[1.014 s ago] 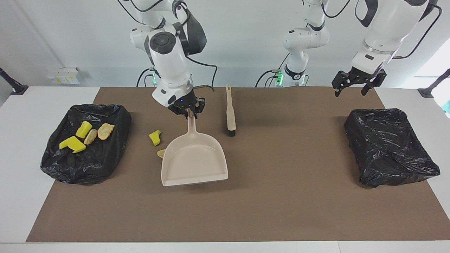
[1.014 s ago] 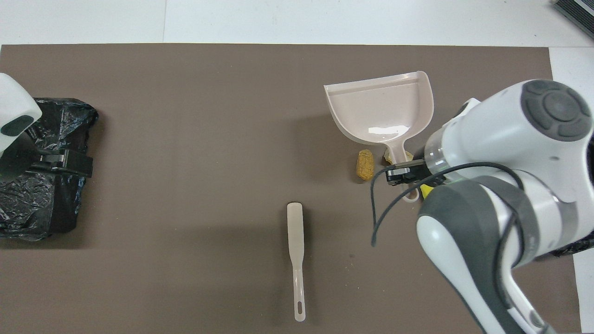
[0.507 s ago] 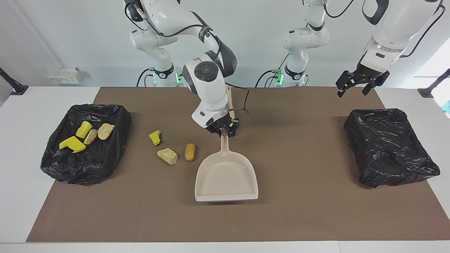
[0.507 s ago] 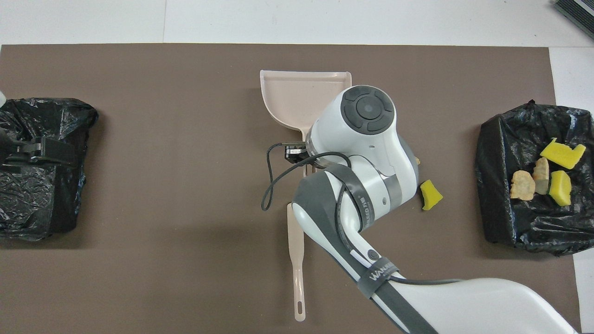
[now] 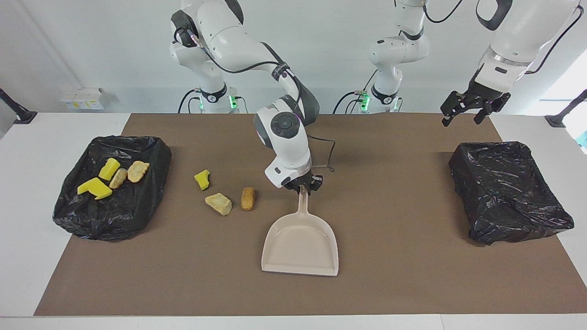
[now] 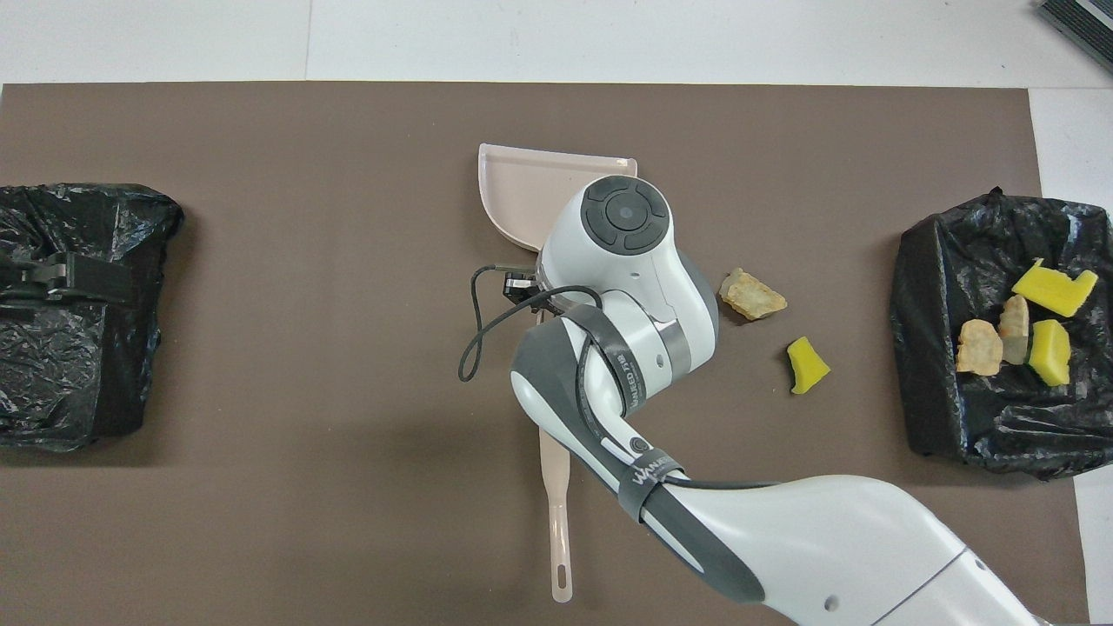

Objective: Sweep and dump trash in bin

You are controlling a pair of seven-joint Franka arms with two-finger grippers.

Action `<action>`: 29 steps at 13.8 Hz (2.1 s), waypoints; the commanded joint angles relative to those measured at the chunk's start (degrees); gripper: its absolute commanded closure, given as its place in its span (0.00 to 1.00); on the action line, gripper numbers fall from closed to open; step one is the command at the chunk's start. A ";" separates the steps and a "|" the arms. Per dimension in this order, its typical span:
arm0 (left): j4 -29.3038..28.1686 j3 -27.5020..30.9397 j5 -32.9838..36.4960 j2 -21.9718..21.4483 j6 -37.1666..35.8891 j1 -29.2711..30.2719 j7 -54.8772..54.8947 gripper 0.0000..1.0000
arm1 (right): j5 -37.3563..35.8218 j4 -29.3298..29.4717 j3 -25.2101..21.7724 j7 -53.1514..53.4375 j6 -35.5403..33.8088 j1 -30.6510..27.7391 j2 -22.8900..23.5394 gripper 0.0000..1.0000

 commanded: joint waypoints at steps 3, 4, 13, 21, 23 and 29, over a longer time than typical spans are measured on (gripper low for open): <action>-0.32 -0.30 -0.68 -0.60 0.44 2.01 0.07 0.00 | -0.95 1.36 0.04 0.61 -0.02 0.50 -0.47 0.00; -0.32 -0.30 -0.68 -0.60 0.44 1.92 0.07 0.00 | -0.87 1.10 0.04 0.70 -0.02 0.24 -1.87 0.00; -0.23 -0.30 -0.33 -0.60 1.41 2.09 0.24 0.00 | -0.69 -10.66 0.04 0.52 -4.85 0.50 -17.86 0.00; -0.23 -0.21 -0.15 -0.52 1.50 1.83 0.15 0.00 | -0.08 -28.33 0.13 2.19 -3.89 4.28 -28.85 0.00; -0.32 1.27 0.11 -0.52 1.23 -0.18 0.15 0.00 | 0.71 -33.07 0.13 2.28 -2.49 4.37 -31.31 0.00; -0.32 3.92 1.69 -0.60 1.06 -2.92 0.15 0.00 | 0.89 -42.22 0.13 9.30 5.23 11.12 -34.49 0.00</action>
